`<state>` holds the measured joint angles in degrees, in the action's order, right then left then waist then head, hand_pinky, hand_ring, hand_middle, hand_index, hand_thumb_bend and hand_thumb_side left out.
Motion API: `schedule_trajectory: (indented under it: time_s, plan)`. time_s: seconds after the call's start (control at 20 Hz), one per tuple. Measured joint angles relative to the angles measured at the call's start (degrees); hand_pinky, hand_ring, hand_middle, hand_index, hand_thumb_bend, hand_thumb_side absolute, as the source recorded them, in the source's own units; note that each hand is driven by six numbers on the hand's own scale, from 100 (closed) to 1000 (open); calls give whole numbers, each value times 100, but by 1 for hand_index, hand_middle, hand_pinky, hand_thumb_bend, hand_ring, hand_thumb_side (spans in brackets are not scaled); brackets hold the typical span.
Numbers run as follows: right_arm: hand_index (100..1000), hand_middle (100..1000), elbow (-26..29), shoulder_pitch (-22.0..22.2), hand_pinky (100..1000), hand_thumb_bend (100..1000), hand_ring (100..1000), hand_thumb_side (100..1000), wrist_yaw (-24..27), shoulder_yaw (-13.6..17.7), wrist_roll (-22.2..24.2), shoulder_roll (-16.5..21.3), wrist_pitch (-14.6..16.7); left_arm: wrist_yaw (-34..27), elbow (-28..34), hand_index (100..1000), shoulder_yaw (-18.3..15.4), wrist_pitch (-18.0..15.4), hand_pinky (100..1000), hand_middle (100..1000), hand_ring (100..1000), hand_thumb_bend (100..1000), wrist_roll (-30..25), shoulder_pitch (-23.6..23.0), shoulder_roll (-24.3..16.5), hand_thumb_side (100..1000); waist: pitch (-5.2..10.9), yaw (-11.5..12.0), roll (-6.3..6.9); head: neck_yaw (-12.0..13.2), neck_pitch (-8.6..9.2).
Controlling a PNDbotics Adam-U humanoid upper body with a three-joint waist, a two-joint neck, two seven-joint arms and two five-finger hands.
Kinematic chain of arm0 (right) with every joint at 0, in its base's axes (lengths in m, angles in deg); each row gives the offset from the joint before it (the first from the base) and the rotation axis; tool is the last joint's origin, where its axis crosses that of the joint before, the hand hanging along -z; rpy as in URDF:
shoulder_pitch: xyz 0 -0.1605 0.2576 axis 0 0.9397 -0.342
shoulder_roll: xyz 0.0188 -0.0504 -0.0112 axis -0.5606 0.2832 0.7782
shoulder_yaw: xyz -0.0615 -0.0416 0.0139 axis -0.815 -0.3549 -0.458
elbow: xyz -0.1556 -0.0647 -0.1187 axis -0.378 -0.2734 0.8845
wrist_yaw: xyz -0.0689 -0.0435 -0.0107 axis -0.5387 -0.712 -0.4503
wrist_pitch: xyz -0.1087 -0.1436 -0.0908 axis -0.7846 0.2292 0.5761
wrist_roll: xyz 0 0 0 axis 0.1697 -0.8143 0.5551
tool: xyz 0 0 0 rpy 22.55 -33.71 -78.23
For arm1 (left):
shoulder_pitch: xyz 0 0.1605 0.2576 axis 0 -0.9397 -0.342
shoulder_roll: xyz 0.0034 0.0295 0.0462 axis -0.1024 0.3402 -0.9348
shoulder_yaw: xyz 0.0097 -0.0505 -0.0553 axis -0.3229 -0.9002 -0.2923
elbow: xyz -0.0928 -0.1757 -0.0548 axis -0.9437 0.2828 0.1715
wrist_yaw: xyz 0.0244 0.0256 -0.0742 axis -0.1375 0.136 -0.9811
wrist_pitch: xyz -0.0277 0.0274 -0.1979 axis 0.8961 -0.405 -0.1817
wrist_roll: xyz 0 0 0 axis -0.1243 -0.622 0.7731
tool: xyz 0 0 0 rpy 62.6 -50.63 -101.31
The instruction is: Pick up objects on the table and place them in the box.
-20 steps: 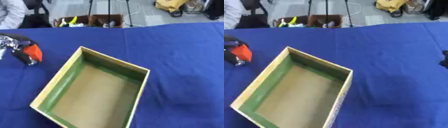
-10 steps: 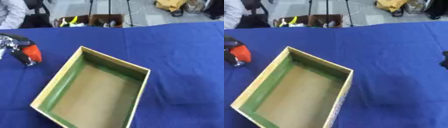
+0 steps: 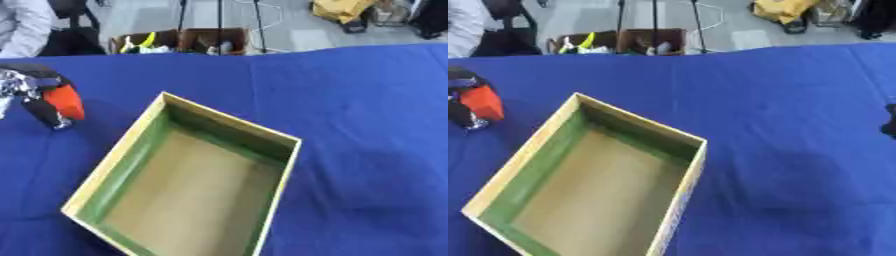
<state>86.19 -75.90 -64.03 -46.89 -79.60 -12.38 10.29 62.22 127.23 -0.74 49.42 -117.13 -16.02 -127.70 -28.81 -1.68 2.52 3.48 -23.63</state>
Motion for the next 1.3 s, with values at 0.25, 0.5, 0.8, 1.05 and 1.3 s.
schedule_trajectory:
  time_s: [0.25,0.5,0.8,1.05,1.3]
  plan:
    - [728,509,-1,34,672,521,621,1000,0,1,0,0,0,73,5,610,4,59,473,502,564,100,344,6,1,360,8,12,19,0,-3]
    - [729,509,-2,44,672,519,623,1000,0,2,0,0,0,74,8,607,8,62,470,516,560,100,397,50,43,374,51,32,37,0,-55]
    - [729,510,-3,87,673,513,624,1000,0,19,0,-2,1,34,215,593,95,-11,463,517,551,100,384,79,47,363,184,79,50,-2,-132]
    - [729,511,-4,95,673,510,624,1000,0,33,1,-5,2,-271,714,579,275,-137,441,522,542,100,293,78,45,353,359,177,50,-61,-254]
    - [730,512,-4,138,673,505,625,1000,0,33,2,-39,4,-703,1588,560,575,-163,441,524,541,100,-59,-41,-35,344,503,275,49,-135,-370]
